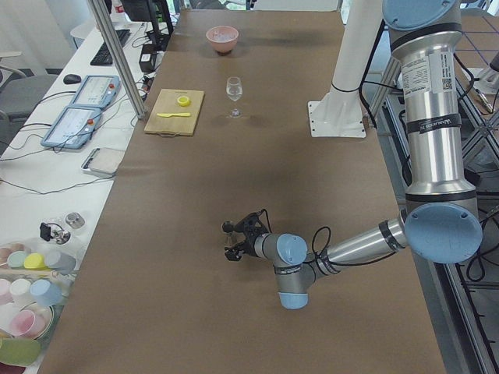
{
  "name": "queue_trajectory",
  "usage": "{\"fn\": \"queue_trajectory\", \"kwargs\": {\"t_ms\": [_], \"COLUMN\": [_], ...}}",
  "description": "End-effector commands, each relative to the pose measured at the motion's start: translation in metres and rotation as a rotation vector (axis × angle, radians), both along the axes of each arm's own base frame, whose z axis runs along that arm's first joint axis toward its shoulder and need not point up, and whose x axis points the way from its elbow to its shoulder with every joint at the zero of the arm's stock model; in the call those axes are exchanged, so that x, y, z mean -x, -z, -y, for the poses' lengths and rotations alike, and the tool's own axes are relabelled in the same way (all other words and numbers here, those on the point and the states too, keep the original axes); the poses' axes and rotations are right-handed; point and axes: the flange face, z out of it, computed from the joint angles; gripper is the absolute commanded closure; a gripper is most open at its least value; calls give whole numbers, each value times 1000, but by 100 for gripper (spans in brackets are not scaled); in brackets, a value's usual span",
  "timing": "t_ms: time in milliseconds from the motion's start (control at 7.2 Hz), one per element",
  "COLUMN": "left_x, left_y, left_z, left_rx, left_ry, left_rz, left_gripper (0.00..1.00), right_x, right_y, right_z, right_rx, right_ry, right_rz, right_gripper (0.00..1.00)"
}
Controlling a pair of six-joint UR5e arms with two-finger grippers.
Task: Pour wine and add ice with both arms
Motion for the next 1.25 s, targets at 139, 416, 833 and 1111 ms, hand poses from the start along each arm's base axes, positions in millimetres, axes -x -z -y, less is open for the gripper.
{"fn": "queue_trajectory", "kwargs": {"t_ms": [139, 416, 833, 1111], "left_x": [-6, -4, 1, 4], "left_y": [-4, 6, 7, 7], "left_z": [2, -3, -3, 1], "left_rx": [55, 179, 227, 218], "left_ry": [6, 46, 96, 151], "left_rz": [-38, -219, -261, -262], "left_gripper": [2, 2, 2, 2], "right_x": [0, 0, 0, 0], "right_y": [0, 0, 1, 0], "right_z": [1, 1, 1, 1], "right_rx": [-1, -1, -2, -1], "right_ry": [-1, -1, -1, -1], "right_rz": [-1, 0, 0, 0], "right_gripper": [0, 0, 0, 0]}}
